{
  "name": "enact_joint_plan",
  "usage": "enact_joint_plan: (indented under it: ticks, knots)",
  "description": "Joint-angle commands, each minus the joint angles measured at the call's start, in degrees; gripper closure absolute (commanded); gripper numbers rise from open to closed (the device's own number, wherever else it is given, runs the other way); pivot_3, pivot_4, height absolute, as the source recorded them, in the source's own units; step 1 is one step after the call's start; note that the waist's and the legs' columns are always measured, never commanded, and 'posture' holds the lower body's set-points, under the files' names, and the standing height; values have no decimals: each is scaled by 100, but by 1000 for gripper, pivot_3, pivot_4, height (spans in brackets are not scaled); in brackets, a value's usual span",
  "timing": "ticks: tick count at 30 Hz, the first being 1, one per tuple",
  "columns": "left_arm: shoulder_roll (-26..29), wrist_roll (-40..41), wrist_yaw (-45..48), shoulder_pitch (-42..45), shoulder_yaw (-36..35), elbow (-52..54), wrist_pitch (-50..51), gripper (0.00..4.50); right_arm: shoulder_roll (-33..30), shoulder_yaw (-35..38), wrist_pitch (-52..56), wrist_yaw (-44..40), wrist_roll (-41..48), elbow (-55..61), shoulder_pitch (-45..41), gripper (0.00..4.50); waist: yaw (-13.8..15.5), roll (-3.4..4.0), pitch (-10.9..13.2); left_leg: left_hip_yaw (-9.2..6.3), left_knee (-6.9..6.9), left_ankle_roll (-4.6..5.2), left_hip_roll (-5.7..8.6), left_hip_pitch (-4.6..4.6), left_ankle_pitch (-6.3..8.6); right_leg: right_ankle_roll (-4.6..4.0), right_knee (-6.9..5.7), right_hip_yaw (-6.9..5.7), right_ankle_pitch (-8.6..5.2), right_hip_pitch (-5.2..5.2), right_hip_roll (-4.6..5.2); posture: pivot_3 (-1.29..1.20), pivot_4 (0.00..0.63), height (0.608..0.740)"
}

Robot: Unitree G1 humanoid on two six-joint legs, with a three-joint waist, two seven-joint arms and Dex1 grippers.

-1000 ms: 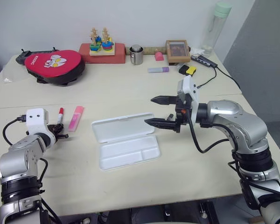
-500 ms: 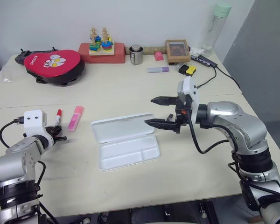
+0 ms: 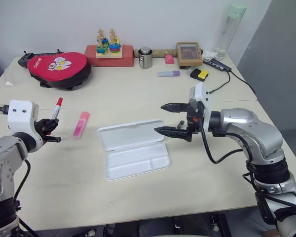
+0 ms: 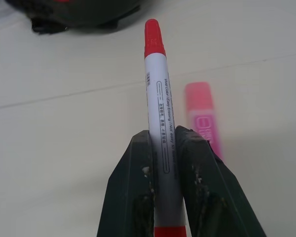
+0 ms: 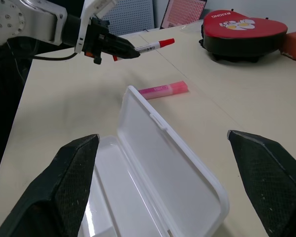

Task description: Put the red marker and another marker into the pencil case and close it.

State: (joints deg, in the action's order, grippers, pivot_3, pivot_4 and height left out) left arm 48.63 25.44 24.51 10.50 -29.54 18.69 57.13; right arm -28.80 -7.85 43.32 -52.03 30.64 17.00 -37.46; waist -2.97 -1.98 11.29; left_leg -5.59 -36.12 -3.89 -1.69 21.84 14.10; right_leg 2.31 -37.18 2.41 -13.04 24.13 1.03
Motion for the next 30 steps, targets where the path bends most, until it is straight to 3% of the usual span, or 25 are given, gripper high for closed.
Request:
enact_joint_plan:
  ticks: [1, 10, 15, 25, 30]
  knots:
    - [314, 463, 378, 307, -154, 658, 183, 4092, -86, 220, -217, -43, 3, -86, -137, 137, 1, 0, 0, 1, 0, 0, 0, 0, 0, 0, 0, 0, 0, 0, 0, 0, 150, 740]
    - [735, 1548, 1404, 717, 398, 1550, 282, 4092, -327, 192, -298, -165, -23, -221, -169, 137, -7, 1, 2, 2, 0, 0, 0, 4, 0, 0, 3, 0, 0, 1, -1, 0, 150, 740]
    - [1034, 1646, 2302, 113, 794, 1818, -213, 4092, -493, 157, -387, -330, -80, -334, -228, 137, -38, 8, 6, 13, 3, 0, -1, -1, 0, 0, 4, 9, 0, 4, -1, 0, 150, 740]
    - [1514, 1245, 3408, -654, 1402, 1965, -1240, 4092, -585, 158, -444, -394, -126, -393, -229, 137, -27, 13, 9, 15, 2, 1, -2, 1, 0, -1, 5, 12, -2, 5, -3, 0, 150, 740]
    - [1534, 466, 3463, -724, 1882, 1732, -2081, 4092, -565, 146, -476, -392, -161, -404, -217, 137, -21, 14, 9, 16, 2, 1, -2, 1, 0, -1, 5, 12, -2, 6, -3, 0, 150, 740]
